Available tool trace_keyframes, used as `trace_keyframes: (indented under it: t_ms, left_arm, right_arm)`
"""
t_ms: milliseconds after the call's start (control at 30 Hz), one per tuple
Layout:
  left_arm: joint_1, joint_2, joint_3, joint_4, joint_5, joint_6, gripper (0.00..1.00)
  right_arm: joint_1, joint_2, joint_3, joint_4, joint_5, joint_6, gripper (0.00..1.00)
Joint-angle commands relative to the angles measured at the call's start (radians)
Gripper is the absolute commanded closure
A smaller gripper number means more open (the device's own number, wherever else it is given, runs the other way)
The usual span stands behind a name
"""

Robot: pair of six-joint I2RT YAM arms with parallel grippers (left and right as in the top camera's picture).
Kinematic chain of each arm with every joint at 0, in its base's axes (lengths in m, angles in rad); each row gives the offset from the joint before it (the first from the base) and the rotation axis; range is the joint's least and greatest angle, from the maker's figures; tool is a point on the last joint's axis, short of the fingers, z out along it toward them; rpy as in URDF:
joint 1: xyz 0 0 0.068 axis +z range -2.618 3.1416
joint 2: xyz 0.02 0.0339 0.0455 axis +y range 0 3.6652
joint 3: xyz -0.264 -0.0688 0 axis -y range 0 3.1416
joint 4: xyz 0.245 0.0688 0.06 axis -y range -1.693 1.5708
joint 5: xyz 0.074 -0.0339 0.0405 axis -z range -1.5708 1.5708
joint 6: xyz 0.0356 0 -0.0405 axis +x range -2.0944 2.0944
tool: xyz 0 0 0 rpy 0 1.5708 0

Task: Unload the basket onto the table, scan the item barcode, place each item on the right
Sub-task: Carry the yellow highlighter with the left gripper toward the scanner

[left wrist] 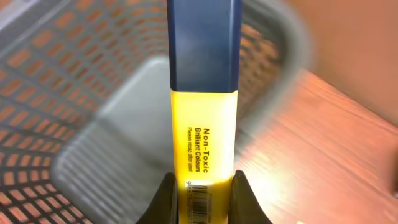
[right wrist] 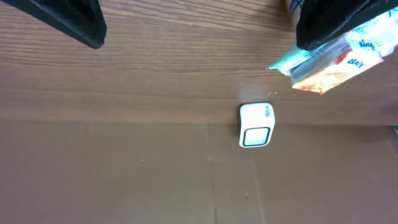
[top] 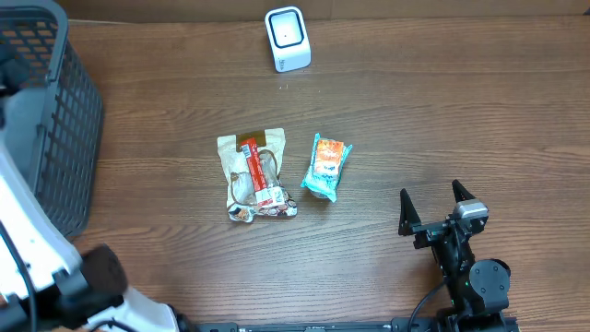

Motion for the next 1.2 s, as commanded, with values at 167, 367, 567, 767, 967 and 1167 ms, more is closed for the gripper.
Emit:
trace_keyframes:
  t_ms: [167, 367, 567, 767, 967, 1167]
  left_arm:
    - [-0.311, -0.078, 0.008, -0.169, 0.001, -0.032, 0.96]
    - [-0.519, -0.047, 0.007, -0.274, 0.000, -0.059, 0.96]
    - [-0.673, 0.013, 0.003, -0.325, 0.002, -0.113, 0.96]
    - [-0.777, 0.101, -0.037, -0.323, -0.028, -0.229, 0.96]
    - [-0.847, 0.179, -0.166, -0.264, -0.028, -0.338, 0.96]
    - [-0.919, 0.202, -0.423, -0.058, -0.025, -0.412, 0.96]
  right_arm:
    - [-0.003, 0.000, -0.010, 0.007, -0.002, 0.007, 0.00]
    - [-0.003, 0.000, -0.010, 0.007, -0.002, 0.007, 0.00]
    - [-0.003, 0.000, -0.010, 0.007, -0.002, 0.007, 0.00]
    - [-0.003, 0.000, -0.010, 0.007, -0.002, 0.007, 0.00]
    - [-0.003, 0.000, -0.010, 0.007, -0.002, 0.007, 0.00]
    - [-0.003, 0.000, -0.010, 0.007, -0.002, 0.007, 0.00]
